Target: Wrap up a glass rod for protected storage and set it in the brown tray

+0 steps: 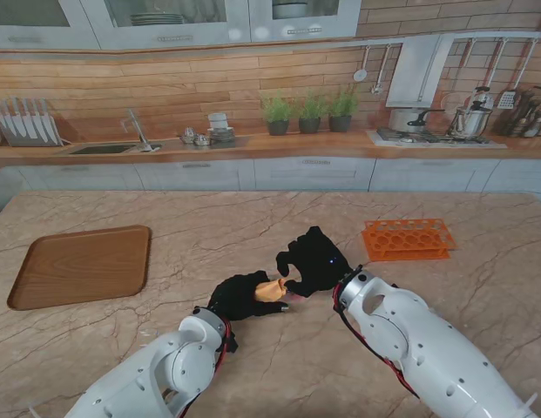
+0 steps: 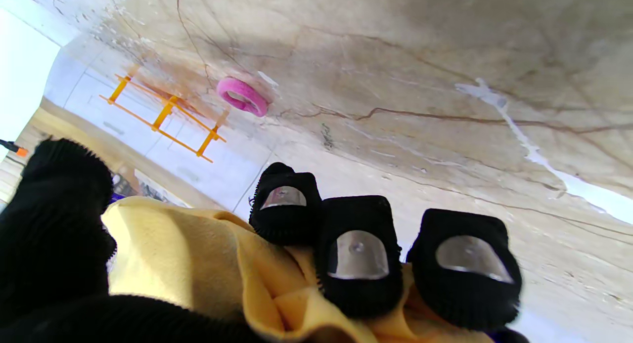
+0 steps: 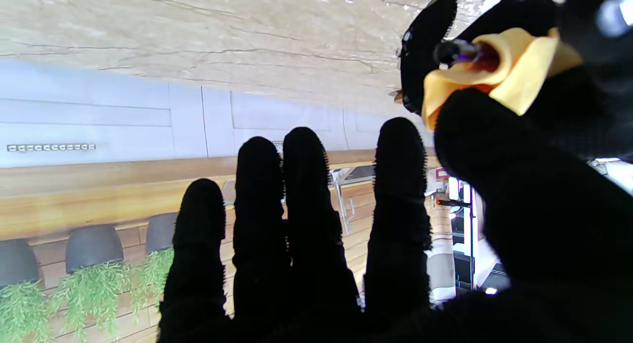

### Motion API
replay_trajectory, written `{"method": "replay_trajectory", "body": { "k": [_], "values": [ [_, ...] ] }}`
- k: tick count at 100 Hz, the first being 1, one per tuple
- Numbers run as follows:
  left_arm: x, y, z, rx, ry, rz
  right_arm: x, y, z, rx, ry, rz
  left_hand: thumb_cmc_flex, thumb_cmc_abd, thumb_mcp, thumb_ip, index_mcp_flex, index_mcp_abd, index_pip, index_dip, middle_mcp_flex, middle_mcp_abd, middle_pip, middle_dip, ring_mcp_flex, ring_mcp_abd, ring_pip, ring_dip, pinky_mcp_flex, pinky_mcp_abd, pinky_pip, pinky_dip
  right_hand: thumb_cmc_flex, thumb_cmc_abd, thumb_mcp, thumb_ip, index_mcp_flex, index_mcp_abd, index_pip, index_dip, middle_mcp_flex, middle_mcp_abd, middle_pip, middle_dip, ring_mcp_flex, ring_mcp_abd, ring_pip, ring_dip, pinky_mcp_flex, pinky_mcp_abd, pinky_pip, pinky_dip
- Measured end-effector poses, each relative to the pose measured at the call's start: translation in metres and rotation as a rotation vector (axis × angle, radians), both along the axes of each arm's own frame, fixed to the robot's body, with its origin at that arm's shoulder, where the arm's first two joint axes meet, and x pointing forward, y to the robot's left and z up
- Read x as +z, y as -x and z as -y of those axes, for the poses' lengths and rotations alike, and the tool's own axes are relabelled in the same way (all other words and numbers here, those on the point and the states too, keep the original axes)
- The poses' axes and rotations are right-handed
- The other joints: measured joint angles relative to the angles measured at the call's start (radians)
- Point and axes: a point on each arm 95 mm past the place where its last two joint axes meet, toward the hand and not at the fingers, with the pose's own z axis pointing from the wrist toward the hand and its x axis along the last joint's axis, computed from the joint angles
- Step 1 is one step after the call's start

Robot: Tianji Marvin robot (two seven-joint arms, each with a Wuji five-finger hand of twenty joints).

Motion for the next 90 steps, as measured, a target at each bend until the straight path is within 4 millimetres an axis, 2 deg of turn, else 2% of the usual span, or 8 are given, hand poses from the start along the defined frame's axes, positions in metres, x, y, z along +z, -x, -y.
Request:
{"method": "replay_trajectory", "body": {
  "k": [10, 26, 35, 45, 54, 63, 77, 90],
  "values": [
    [0.001, -0.002, -0.003, 0.008, 0.026, -0.022, -0.001, 0.0, 0.001, -0.008, 0.004, 0.0, 0.0, 0.182, -0.222, 0.015, 0.0, 0.025, -0.056, 0.0, -0.001, 0.024, 0.0, 0.013, 0.0, 0.02, 0.007, 0.0, 0.0, 0.018, 0.0, 0.03, 0.0, 0.031, -0.002, 0.0, 0.0, 0.0, 0.0, 0.0, 0.0, 0.0, 0.0, 0.0, 0.0, 0.0, 0.0, 0.0, 0.0, 0.0, 0.0, 0.0],
    [0.002, -0.001, -0.004, 0.033, 0.072, -0.056, -0.005, 0.0, 0.001, -0.014, 0.012, -0.011, -0.068, 0.422, -0.25, 0.036, -0.001, 0.037, -0.077, 0.0, -0.002, 0.083, 0.0, 0.024, 0.0, 0.081, 0.012, 0.0, 0.0, 0.092, 0.001, 0.055, 0.0, 0.031, -0.01, 0.0, 0.0, 0.0, 0.0, 0.0, 0.0, 0.0, 0.0, 0.002, 0.0, 0.0, 0.0, 0.0, 0.0, 0.0, 0.0, 0.0],
    [0.002, -0.001, -0.004, 0.037, 0.073, -0.05, -0.007, -0.001, 0.001, -0.016, 0.017, -0.016, 0.006, 0.513, -0.229, 0.037, -0.001, 0.038, -0.077, 0.011, -0.009, 0.1, 0.0, 0.026, 0.0, 0.097, 0.012, 0.0, 0.0, 0.123, 0.001, 0.07, 0.0, 0.031, -0.01, 0.0, 0.001, 0.0, 0.0, 0.0, 0.0, 0.0, 0.0, 0.002, 0.0, 0.0, 0.0, 0.0, 0.0, 0.0, 0.0, 0.0],
    [0.003, -0.001, -0.004, 0.036, 0.086, -0.046, -0.009, -0.002, 0.001, -0.021, 0.02, -0.019, 0.105, 0.504, -0.073, 0.057, -0.001, 0.04, -0.078, 0.034, -0.009, 0.103, 0.0, 0.034, 0.0, 0.103, 0.012, 0.0, 0.0, 0.135, 0.001, 0.071, 0.0, 0.031, -0.01, 0.0, 0.001, 0.0, 0.0, 0.0, 0.0, 0.0, 0.0, 0.003, 0.0, 0.0, 0.0, 0.0, 0.0, 0.0, 0.0, 0.0],
    [0.003, 0.0, -0.003, 0.013, 0.111, -0.039, -0.009, -0.003, 0.002, -0.027, 0.022, -0.021, 0.104, 0.411, 0.111, 0.054, -0.001, 0.049, -0.078, 0.035, -0.019, 0.115, 0.0, 0.034, 0.0, 0.109, 0.012, 0.0, 0.0, 0.14, 0.001, 0.044, 0.0, 0.031, -0.01, 0.001, 0.001, 0.0, 0.0, 0.0, 0.0, 0.0, 0.0, 0.01, 0.0, 0.0, 0.0, 0.0, 0.0, 0.0, 0.0, 0.0],
    [0.003, 0.001, -0.002, 0.001, 0.12, -0.037, -0.01, -0.004, 0.003, -0.033, 0.026, -0.021, 0.104, 0.325, 0.182, 0.055, -0.001, 0.044, -0.078, 0.035, -0.022, 0.12, 0.0, 0.035, 0.0, 0.11, 0.011, 0.001, -0.004, 0.141, 0.001, 0.041, 0.0, 0.031, -0.011, 0.0, 0.001, 0.0, 0.0, 0.0, 0.0, 0.0, 0.0, 0.01, 0.0, 0.0, 0.0, 0.0, 0.0, 0.0, 0.0, 0.0],
    [0.002, 0.0, -0.002, -0.019, 0.138, -0.03, -0.01, -0.005, 0.004, -0.04, 0.03, -0.021, 0.104, 0.206, 0.2, 0.055, -0.001, 0.027, -0.078, 0.034, -0.029, 0.112, 0.0, 0.043, 0.0, 0.105, 0.008, 0.001, -0.009, 0.138, 0.001, 0.034, -0.001, 0.049, -0.013, -0.002, 0.001, 0.0, 0.0, 0.0, 0.0, 0.0, 0.0, 0.01, 0.0, 0.0, 0.0, 0.002, 0.0, 0.0, 0.0, 0.001],
    [0.002, 0.0, -0.003, -0.007, 0.142, -0.016, -0.01, -0.006, 0.006, -0.044, 0.03, -0.022, 0.105, 0.198, 0.11, 0.055, 0.028, 0.013, -0.078, 0.033, -0.029, 0.095, 0.0, 0.044, 0.0, 0.094, 0.007, 0.012, -0.009, 0.13, 0.001, 0.021, -0.043, 0.121, -0.09, 0.002, 0.001, 0.0, -0.001, 0.0, 0.0, 0.0, -0.002, 0.011, 0.0, 0.0, 0.0, 0.003, 0.0, 0.0, -0.01, 0.007]
  ]
}}
